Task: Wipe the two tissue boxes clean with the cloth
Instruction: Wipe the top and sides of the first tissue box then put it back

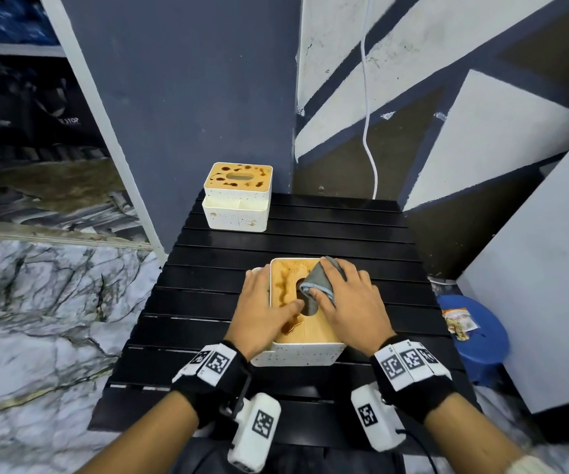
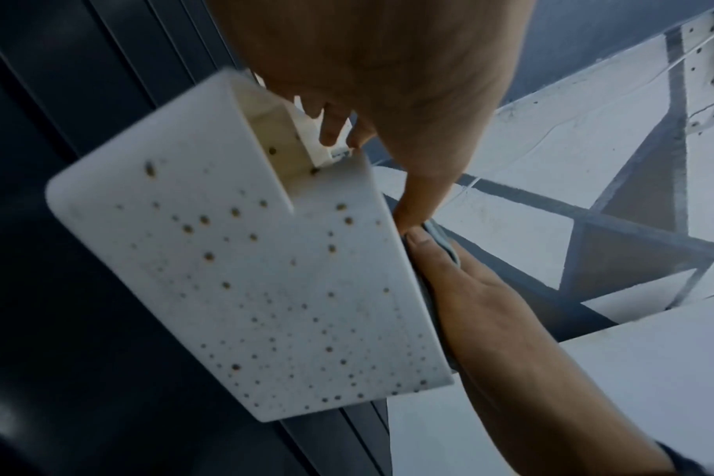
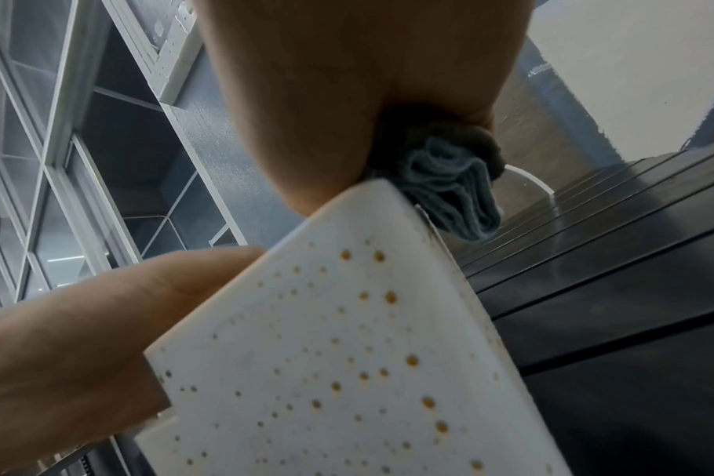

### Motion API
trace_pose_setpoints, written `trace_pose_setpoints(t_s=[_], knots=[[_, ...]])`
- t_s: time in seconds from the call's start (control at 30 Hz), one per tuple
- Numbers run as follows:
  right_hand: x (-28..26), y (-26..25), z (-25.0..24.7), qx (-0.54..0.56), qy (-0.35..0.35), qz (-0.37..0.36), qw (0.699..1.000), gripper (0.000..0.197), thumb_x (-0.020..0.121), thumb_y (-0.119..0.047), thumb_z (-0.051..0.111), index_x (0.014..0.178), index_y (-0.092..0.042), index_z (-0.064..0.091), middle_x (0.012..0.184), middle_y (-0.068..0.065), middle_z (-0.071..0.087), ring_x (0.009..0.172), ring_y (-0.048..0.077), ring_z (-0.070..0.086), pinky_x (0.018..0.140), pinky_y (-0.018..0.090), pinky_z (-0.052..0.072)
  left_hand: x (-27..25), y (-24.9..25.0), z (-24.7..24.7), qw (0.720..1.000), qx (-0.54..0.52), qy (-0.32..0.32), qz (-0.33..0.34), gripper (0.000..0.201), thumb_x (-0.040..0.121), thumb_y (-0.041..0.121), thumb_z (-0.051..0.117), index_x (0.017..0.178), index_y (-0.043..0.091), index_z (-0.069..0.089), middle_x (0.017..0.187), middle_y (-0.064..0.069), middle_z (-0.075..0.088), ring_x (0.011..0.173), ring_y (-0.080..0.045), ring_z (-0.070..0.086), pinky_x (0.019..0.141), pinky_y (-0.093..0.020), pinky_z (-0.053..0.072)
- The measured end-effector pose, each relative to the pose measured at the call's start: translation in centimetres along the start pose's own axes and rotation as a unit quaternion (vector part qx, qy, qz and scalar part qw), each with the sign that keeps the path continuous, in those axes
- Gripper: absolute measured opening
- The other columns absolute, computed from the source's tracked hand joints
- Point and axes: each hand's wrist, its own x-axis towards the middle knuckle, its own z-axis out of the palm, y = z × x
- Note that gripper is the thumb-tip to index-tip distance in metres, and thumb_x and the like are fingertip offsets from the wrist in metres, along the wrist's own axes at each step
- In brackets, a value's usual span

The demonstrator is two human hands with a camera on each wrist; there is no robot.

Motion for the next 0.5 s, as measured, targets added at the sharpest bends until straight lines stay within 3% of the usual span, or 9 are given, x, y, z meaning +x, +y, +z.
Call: trace_pose_setpoints(t_s=[0.07,0.17,0.27,0.37,0.43,0.5], knots=[[0.0,0.0,-0.1,0.007,-0.001,-0.001,1.000,0.063,0.095,-0.057,0.034,0.149,-0.027,0.024,0.147,-0.002,0.031,0.121,0.022,0.039,0.098,0.039,0.041,0.1,0.1,0.4,1.000,0.016,0.011,0.003,0.063,0.081,0.034,0.078,0.136,0.027,0.048,0.132,0.010,0.045,0.121,0.002,0.035,0.103,-0.026,0.034],[-0.4,0.5,-0.4,0.010,-0.009,-0.005,1.000,0.062,0.095,-0.058,0.034,0.148,-0.028,0.024,0.147,-0.003,0.031,0.121,0.021,0.038,0.098,0.038,0.041,1.1,1.0,-0.2,0.999,0.032,-0.008,-0.013,0.060,0.078,0.028,0.079,0.132,0.024,0.053,0.124,0.007,0.050,0.115,-0.009,0.047,0.095,-0.025,0.037],[-0.8,1.3,-0.9,-0.019,-0.021,-0.032,0.999,0.061,0.095,-0.058,0.033,0.148,-0.029,0.026,0.147,-0.003,0.032,0.121,0.021,0.039,0.097,0.038,0.041,2.2,1.9,-1.7,0.997,0.048,-0.066,-0.012,0.066,0.078,0.021,0.080,0.138,0.024,0.053,0.122,0.008,0.048,0.115,-0.014,0.052,0.088,-0.023,0.041],[-0.7,2.1,-1.6,-0.045,-0.042,-0.072,0.996,0.063,0.093,-0.062,0.030,0.148,-0.032,0.025,0.147,-0.005,0.032,0.119,0.019,0.039,0.096,0.036,0.039,3.8,2.2,-3.2,0.987,0.087,-0.136,-0.014,0.075,0.079,0.017,0.079,0.145,0.027,0.048,0.128,0.006,0.047,0.102,-0.006,0.058,0.069,-0.013,0.049],[-0.4,2.4,-2.1,-0.067,-0.057,-0.092,0.992,0.063,0.093,-0.064,0.028,0.148,-0.033,0.024,0.147,-0.007,0.032,0.119,0.019,0.038,0.095,0.035,0.038,4.7,2.6,-3.9,0.978,0.111,-0.177,-0.012,0.079,0.078,0.016,0.080,0.148,0.028,0.045,0.132,0.005,0.047,0.108,-0.010,0.058,0.076,-0.016,0.051],[-0.2,2.5,-2.7,-0.092,-0.068,-0.108,0.988,0.065,0.091,-0.066,0.024,0.148,-0.033,0.024,0.147,-0.007,0.032,0.120,0.019,0.037,0.094,0.036,0.036,5.4,3.0,-4.3,0.966,0.138,-0.219,-0.015,0.081,0.079,0.015,0.080,0.150,0.029,0.042,0.136,0.006,0.045,0.116,-0.017,0.056,0.090,-0.030,0.052]])
